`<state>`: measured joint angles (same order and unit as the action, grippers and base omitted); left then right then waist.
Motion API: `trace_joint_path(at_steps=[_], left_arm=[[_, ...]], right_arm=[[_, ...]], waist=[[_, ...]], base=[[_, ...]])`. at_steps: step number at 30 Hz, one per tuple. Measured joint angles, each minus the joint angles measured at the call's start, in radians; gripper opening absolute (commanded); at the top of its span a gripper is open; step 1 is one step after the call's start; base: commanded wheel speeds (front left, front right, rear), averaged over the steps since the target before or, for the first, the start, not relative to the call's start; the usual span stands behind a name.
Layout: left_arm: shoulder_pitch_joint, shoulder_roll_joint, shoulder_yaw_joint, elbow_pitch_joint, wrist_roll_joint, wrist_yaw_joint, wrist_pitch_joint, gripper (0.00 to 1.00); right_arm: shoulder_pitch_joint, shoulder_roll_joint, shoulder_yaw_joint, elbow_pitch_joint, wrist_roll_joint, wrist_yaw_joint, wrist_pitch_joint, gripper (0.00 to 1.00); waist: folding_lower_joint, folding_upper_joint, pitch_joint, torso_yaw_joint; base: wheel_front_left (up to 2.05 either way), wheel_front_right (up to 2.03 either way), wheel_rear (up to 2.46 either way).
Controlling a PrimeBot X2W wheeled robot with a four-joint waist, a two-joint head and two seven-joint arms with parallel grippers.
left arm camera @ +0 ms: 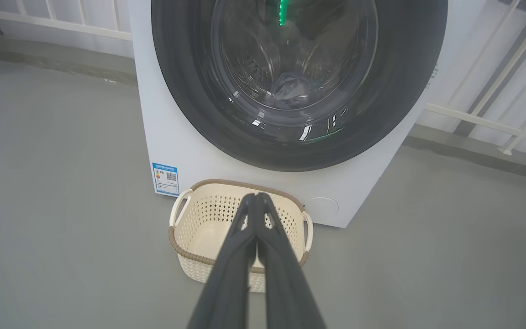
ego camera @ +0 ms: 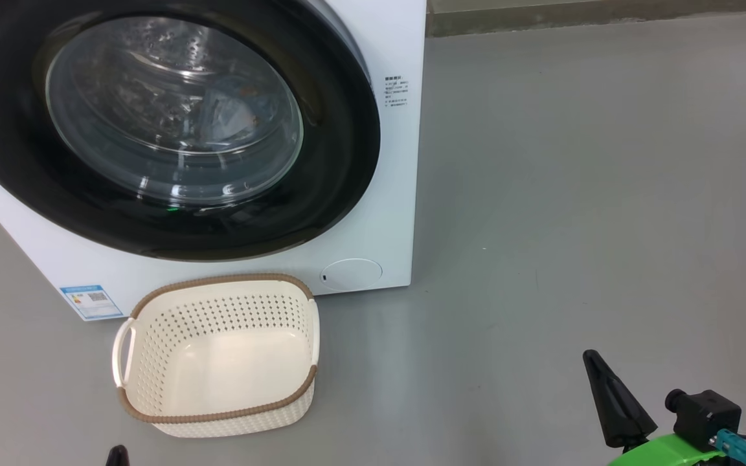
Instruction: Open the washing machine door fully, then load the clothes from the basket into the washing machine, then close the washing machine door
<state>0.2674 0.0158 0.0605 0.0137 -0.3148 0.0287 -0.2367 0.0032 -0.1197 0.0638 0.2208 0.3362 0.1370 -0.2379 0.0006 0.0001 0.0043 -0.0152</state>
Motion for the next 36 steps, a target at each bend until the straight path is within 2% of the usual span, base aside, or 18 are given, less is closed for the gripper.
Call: trace_joint_path(at_steps=[36], left_arm=[[-0.085, 0.012, -0.010, 0.078, -0.403, -0.046, 0.093, 0.00]], right_arm=[[-0.003, 0.016, -0.046, 0.013, 0.392, 0.000, 0.096, 0.00]], waist=[[-0.0004, 0.0000, 0.001, 0.005]], base=[[0.00, 0.00, 0.00]])
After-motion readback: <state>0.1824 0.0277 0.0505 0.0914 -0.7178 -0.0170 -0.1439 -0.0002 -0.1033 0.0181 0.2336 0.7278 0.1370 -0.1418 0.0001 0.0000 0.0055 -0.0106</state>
